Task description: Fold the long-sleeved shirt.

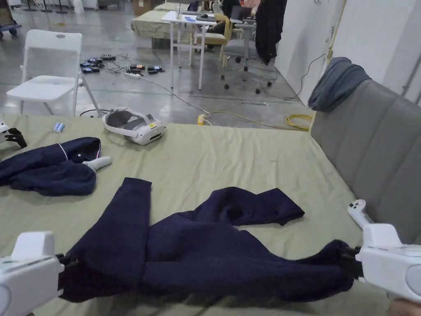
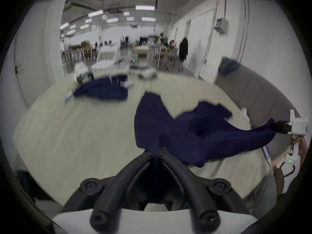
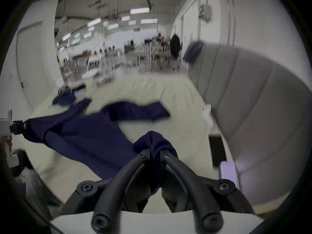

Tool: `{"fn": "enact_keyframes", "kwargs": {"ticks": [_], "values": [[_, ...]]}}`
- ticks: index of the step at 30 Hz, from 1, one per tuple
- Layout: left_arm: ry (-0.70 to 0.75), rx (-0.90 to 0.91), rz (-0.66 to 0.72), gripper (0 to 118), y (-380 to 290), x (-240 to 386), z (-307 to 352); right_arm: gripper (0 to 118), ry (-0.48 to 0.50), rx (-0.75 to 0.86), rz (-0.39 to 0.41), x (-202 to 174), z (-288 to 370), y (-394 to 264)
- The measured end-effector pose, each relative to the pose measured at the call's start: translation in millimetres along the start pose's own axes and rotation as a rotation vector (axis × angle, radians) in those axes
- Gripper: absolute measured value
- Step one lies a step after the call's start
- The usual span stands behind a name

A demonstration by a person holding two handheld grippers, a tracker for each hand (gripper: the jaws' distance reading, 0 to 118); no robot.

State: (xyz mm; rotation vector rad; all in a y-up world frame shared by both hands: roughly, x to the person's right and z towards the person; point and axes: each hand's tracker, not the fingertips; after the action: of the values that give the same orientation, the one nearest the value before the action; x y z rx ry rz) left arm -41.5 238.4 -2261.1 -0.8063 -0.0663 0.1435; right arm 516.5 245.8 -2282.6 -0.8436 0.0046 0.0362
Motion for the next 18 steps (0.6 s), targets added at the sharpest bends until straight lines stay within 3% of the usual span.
{"fn": "enact_keyframes", "kwargs": {"ticks": [3,6,9,10,11,12,13,14,16,17,18], "values": [[0.003,-0.157,-0.022,6,-39.9,0.8,-24.8,8,0.019,-0.22,0.059,-2.5,-34.7,-41.9],[0.053,-0.174,-0.061,7,-51.6,7.7,-28.9,8,0.011,-0.327,0.114,-11.8,-53.0,-64.1],[0.043,-0.151,-0.035,17,-45.3,3.2,-21.6,9,0.029,-0.343,0.089,-13.8,-53.8,-65.5],[0.037,-0.14,-0.039,39,-40.8,2.5,-14.7,13,0.022,-0.33,0.089,-15.5,-45.8,-61.9],[0.03,-0.127,-0.049,84,-35.6,3.6,-9.1,38,0.009,-0.297,0.072,-14.8,-36.6,-56.5],[0.027,-0.112,-0.057,107,-30.9,4.5,-2.7,69,0.004,-0.264,0.056,-13.5,-28.9,-51.5],[0.008,-0.046,-0.069,109,-22.2,5.4,9.8,97,0.016,-0.217,0.031,-12.1,-15.1,-45.8],[-0.011,-0.03,-0.074,102,-19.6,-7.5,8.1,118,0.026,-0.154,0.017,-10.2,-2.9,-39.6],[0.0,-0.014,-0.067,92,-5.9,-8.1,15.9,118,0.041,-0.066,-0.006,-6.6,15.6,-24.9],[0.0,0.022,-0.077,68,0.2,-6.8,19.2,109,0.027,-0.06,-0.031,-0.3,13.6,-18.6],[-0.011,0.043,-0.097,32,6.8,4.0,27.3,87,0.013,-0.058,-0.041,0.4,17.4,-14.0]]}}
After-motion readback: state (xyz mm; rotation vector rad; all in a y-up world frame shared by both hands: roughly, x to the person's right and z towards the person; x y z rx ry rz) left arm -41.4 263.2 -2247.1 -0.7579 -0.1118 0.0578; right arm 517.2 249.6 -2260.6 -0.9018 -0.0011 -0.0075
